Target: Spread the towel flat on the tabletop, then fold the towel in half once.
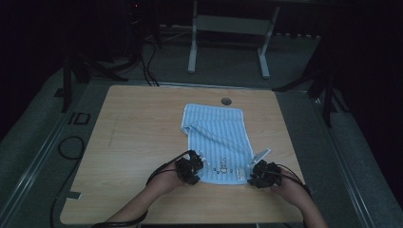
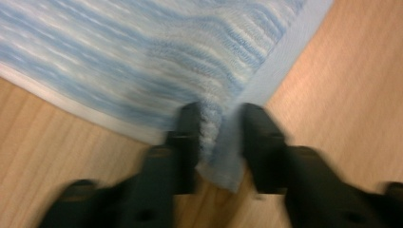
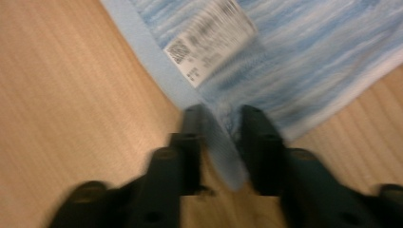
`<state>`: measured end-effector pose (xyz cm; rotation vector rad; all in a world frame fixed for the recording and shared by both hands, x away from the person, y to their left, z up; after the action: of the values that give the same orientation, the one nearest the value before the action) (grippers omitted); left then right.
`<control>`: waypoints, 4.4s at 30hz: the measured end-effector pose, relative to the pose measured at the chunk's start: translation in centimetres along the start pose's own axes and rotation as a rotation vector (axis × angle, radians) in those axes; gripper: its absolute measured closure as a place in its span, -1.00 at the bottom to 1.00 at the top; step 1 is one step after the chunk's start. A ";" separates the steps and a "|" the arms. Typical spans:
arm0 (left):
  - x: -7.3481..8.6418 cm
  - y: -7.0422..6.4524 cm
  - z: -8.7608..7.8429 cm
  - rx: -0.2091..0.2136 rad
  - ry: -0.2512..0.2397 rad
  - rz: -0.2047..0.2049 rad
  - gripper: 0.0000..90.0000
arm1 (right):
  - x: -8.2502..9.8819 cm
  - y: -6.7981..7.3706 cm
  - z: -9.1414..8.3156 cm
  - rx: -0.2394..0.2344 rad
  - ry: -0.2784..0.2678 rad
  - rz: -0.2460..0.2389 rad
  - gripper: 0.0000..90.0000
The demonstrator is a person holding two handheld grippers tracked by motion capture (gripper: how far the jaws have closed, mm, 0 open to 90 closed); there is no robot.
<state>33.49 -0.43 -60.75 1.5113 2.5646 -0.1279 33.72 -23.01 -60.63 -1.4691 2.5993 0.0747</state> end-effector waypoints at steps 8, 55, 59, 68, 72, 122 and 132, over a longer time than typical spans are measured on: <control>0.4 -0.3 -2.6 0.000 -0.048 -0.009 0.85 | -0.6 0.5 -1.7 0.023 -0.021 -0.030 0.86; 5.3 -4.3 -0.8 0.120 -0.016 0.010 -0.21 | -3.4 2.7 1.0 -0.043 -0.081 -0.098 -0.21; 4.7 -5.1 -0.7 0.128 -0.026 0.016 -0.21 | -2.9 2.2 0.9 -0.045 -0.053 -0.113 -0.25; 3.3 -6.6 -0.5 0.138 -0.025 0.050 -0.21 | -1.6 1.3 0.7 -0.045 -0.031 -0.099 -0.31; 3.4 -7.2 -0.6 0.144 -0.014 0.061 -0.21 | -0.9 1.2 0.6 -0.042 -0.026 -0.074 -0.29; -3.4 13.5 0.9 -0.062 -0.003 -0.269 -0.05 | -8.3 -14.0 1.1 0.061 0.005 0.353 0.02; -3.7 12.9 0.9 -0.023 -0.034 -0.243 0.31 | -8.3 -12.8 1.7 0.013 0.073 0.292 0.56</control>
<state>46.56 2.52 -60.88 1.1741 2.7020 -0.1509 49.03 -22.43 -60.54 -1.0969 2.8482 0.0388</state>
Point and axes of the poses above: each handheld gripper's, and its own axes: z roughly forward along the jaws, x roughly out of its underside, y roughly to its left, the point moved 9 cm from there along z, roughly forward along the jaws, and after that the axes turned 10 degrees about y, right-handed, at the moved point
